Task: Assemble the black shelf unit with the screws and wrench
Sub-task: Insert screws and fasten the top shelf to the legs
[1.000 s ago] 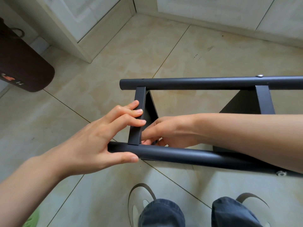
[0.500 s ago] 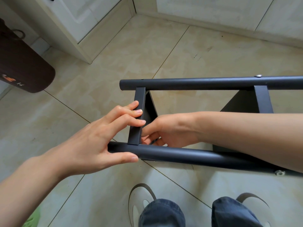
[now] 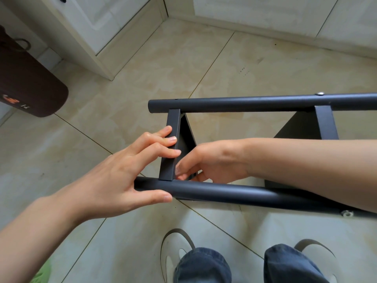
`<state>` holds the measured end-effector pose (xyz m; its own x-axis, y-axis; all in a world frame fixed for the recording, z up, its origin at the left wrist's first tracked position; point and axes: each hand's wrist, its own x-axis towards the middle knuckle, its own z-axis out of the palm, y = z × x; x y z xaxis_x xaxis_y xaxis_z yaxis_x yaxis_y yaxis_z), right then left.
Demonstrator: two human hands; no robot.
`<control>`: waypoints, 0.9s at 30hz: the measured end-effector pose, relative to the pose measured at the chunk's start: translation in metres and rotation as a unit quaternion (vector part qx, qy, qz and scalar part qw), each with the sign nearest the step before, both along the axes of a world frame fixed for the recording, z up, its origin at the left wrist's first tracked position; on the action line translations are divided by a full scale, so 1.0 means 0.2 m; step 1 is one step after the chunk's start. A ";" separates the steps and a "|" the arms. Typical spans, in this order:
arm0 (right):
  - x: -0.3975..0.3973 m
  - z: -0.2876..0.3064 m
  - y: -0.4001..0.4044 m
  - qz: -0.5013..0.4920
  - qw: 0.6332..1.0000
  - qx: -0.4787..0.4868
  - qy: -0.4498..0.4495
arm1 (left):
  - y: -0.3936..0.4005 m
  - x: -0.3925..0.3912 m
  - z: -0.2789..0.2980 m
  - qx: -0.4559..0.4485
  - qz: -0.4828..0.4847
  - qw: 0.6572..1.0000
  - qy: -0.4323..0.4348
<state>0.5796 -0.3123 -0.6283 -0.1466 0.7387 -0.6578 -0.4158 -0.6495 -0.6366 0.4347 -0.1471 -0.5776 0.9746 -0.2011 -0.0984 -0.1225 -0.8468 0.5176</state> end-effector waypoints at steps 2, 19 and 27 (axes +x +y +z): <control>0.00 0.00 0.00 0.006 1.000 -0.008 -0.002 | 0.00 0.00 0.00 0.005 -0.001 1.000 -0.002; -0.04 -0.03 0.02 -0.021 0.999 0.017 -0.023 | 0.01 0.00 -0.01 0.007 -0.002 1.000 -0.001; 0.00 -0.02 0.02 0.002 1.000 -0.006 0.023 | 0.00 0.00 0.00 0.007 0.002 1.000 0.000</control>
